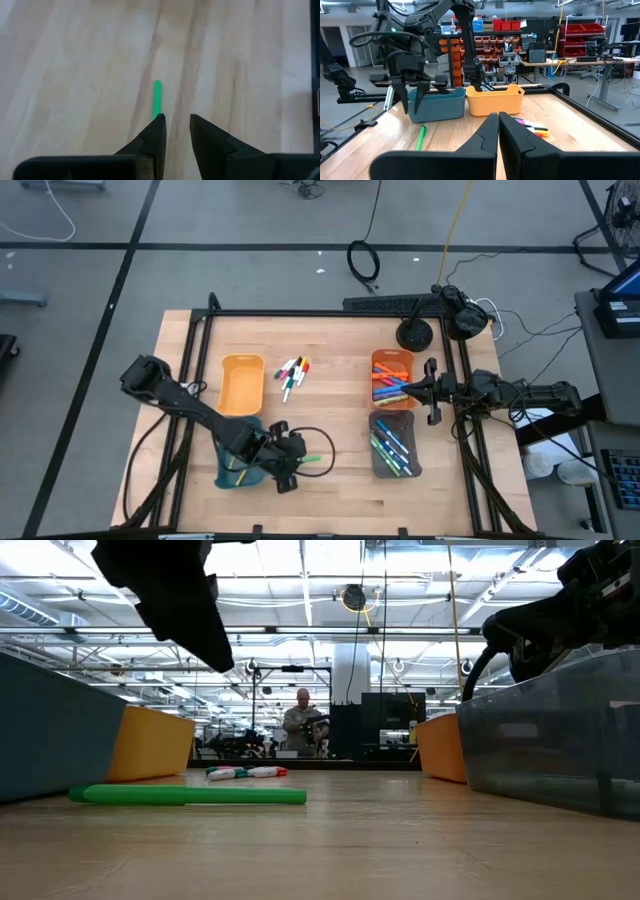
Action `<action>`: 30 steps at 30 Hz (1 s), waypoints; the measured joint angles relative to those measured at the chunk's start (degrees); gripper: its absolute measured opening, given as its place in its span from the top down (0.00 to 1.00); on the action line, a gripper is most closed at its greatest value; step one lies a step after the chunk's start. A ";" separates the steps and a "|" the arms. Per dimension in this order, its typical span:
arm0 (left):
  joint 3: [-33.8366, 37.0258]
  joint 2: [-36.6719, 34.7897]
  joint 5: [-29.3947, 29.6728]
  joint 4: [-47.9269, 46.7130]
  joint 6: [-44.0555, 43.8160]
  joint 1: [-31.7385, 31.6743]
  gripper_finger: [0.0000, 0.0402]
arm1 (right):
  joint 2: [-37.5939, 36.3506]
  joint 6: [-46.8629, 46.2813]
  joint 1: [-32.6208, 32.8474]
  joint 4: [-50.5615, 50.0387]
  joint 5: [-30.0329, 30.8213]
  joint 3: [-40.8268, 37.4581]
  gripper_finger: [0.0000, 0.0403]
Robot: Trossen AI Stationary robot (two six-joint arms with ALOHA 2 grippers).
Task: Pick & Place Markers
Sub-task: Put the green pen into the blue bin
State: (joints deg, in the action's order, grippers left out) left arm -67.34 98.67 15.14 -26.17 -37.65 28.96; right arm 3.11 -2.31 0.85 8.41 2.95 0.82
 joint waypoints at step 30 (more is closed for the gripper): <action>-19.14 18.38 -9.16 -22.35 -0.53 -2.81 0.77 | 0.13 0.02 0.02 -0.01 -0.01 0.00 0.99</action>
State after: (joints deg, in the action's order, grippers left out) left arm -86.47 117.05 5.98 -48.52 -38.18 26.16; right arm 3.25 -2.28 0.86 8.40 2.94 0.82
